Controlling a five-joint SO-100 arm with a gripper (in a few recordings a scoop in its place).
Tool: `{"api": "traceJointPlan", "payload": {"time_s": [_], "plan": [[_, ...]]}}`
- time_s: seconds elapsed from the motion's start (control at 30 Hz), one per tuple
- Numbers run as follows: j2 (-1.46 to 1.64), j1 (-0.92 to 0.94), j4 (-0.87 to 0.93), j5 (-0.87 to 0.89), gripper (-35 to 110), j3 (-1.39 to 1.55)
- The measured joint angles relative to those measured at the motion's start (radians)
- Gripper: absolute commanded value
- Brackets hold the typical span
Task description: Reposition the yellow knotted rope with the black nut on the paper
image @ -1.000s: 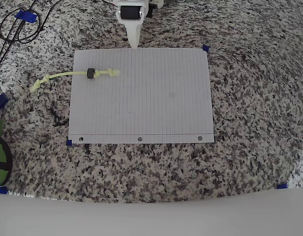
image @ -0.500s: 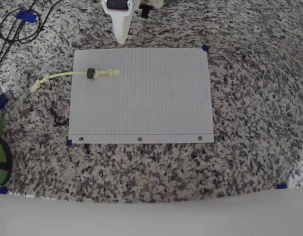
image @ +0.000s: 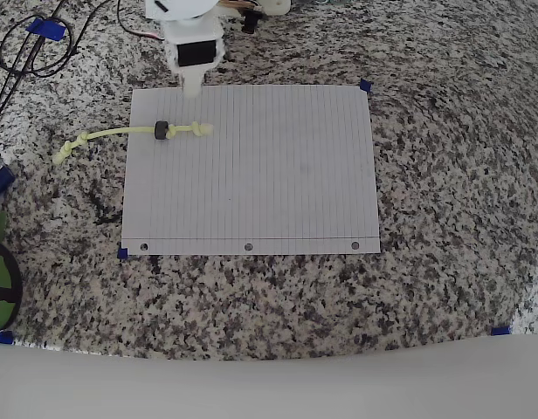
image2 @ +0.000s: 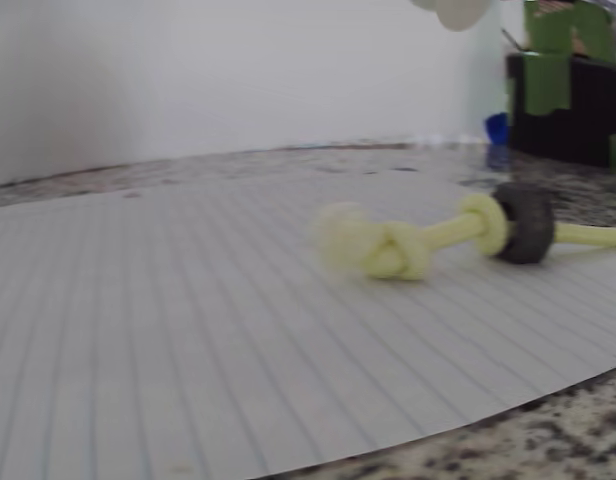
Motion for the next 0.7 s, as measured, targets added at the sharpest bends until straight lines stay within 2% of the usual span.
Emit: {"api": "traceJointPlan", "payload": {"time_s": [0.17,0.43,0.7], "plan": [[-0.104,0.015,-0.017,0.021,21,-0.031],[-0.276,0.021,-0.051,-0.097,21,-0.1],[-0.41,0.021,-0.051,-0.109,21,-0.173]]}}
